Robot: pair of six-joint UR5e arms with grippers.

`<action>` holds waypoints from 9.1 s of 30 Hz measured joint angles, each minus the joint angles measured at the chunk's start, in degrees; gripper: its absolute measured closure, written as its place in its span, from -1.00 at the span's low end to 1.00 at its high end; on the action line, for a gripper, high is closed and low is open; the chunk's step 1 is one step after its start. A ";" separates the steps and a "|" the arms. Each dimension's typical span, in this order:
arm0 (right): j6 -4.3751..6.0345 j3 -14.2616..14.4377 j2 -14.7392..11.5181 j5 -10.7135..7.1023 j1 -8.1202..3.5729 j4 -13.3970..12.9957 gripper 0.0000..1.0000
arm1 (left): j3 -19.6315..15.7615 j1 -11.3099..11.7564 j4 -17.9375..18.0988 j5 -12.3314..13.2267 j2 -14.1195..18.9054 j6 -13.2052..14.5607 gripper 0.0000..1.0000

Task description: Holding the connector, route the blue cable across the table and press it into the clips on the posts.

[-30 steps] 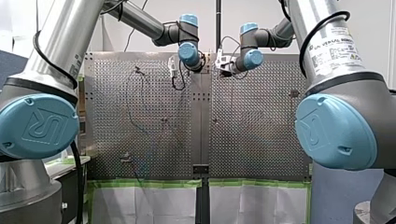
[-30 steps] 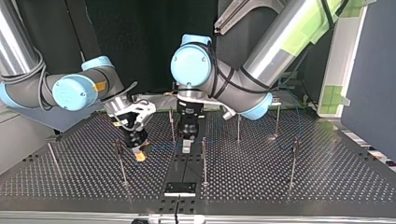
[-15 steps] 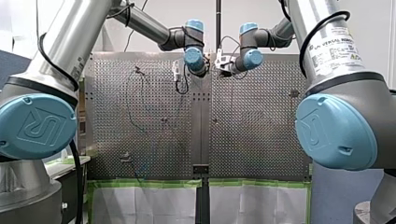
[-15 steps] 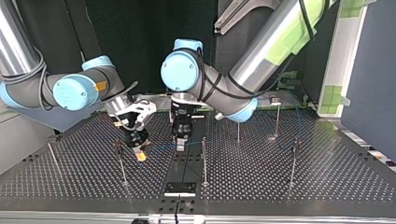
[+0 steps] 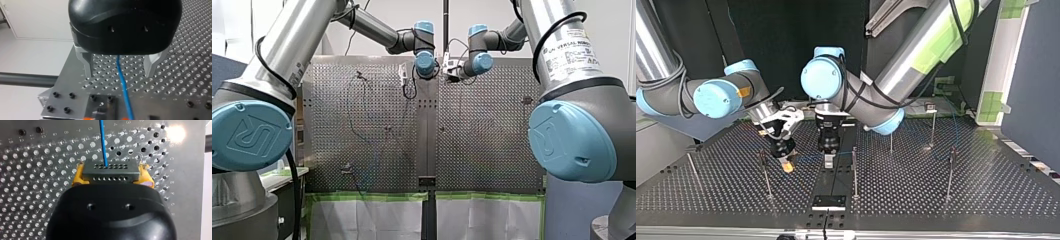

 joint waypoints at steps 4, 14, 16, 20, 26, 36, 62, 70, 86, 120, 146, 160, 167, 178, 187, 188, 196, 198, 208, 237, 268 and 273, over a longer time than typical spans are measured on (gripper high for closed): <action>0.00 0.00 0.01 0.05 0.00 0.00 1.00 | 0.17 -0.04 0.04 0.11 -0.50 0.04 -0.97; 0.00 0.00 0.01 0.02 0.00 -0.07 1.00 | 3.44 0.98 0.39 0.50 -3.20 0.12 -0.97; 0.00 0.00 0.01 -0.03 0.00 -0.08 1.00 | 4.39 0.83 -0.28 0.42 -4.08 0.20 -0.97; 0.00 0.00 0.01 -0.10 0.00 -0.03 1.00 | 6.25 0.67 -1.23 0.12 -5.88 0.22 -0.97; 0.00 -0.02 0.01 -0.10 -0.02 0.00 1.00 | 8.39 0.92 -1.54 -0.29 -7.18 -0.23 -0.97; 0.00 0.00 0.01 -0.16 -0.09 0.00 1.00 | 8.70 1.10 -1.87 -2.46 -7.29 -0.87 -0.97; 0.17 0.00 0.02 -0.10 0.06 0.20 1.00 | 7.71 0.19 -4.52 -8.71 -7.11 -3.09 1.00; 0.18 0.16 0.01 -0.03 0.09 0.47 1.00 | 4.20 -0.16 -2.43 -8.78 -4.22 -4.29 1.00; 0.13 2.70 -0.04 0.09 0.50 1.48 1.00 | -3.90 -1.49 5.59 -9.85 2.76 -5.20 1.00; -1.51 16.79 -1.79 2.72 -0.16 -2.19 1.00 | -20.53 -0.90 17.98 -0.63 2.23 -1.71 1.00; 0.43 26.94 -1.69 4.13 -2.12 -12.87 1.00 | -33.38 -1.49 24.58 6.57 -6.26 -2.16 1.00; 1.04 27.33 0.90 4.56 -3.39 -16.71 1.00 | -29.63 -1.82 26.50 12.59 -7.48 -5.98 1.00; 1.71 27.34 1.59 3.91 -4.28 -18.72 1.00 | -26.35 -1.57 26.31 13.44 -10.38 -6.91 1.00; 1.65 27.21 3.72 2.41 -4.77 -20.32 1.00 | -21.51 -0.48 26.83 11.90 -12.63 -9.75 1.00; 1.70 26.47 5.30 1.03 -5.39 -20.82 1.00 | -21.03 -0.09 26.64 11.43 -12.65 -10.40 1.00; 1.68 26.30 5.64 0.73 -5.51 -20.86 1.00 | -21.03 -0.08 26.62 11.44 -12.67 -10.45 1.00; 1.76 25.19 6.46 -1.42 -6.49 -21.71 1.00 | -20.90 0.75 27.81 12.99 -13.15 -10.68 1.00; 1.59 24.61 6.91 -2.02 -6.67 -21.79 1.00 | -20.80 1.03 28.07 13.42 -13.16 -10.72 1.00; 1.33 23.10 8.99 -2.86 -7.12 -22.12 1.00 | -18.80 2.29 27.69 15.52 -14.66 -10.77 1.00; 0.83 19.43 9.94 -3.81 -8.91 -22.30 1.00 | -6.72 7.32 20.23 19.16 -22.86 -8.40 1.00; 1.10 18.88 10.34 -5.69 -10.64 -23.64 1.00 | -2.49 5.84 11.53 14.63 -22.58 -6.69 -1.00; 1.06 18.89 10.38 -5.69 -10.63 -23.64 1.00 | -3.39 5.32 9.17 13.09 -21.63 -6.19 -1.00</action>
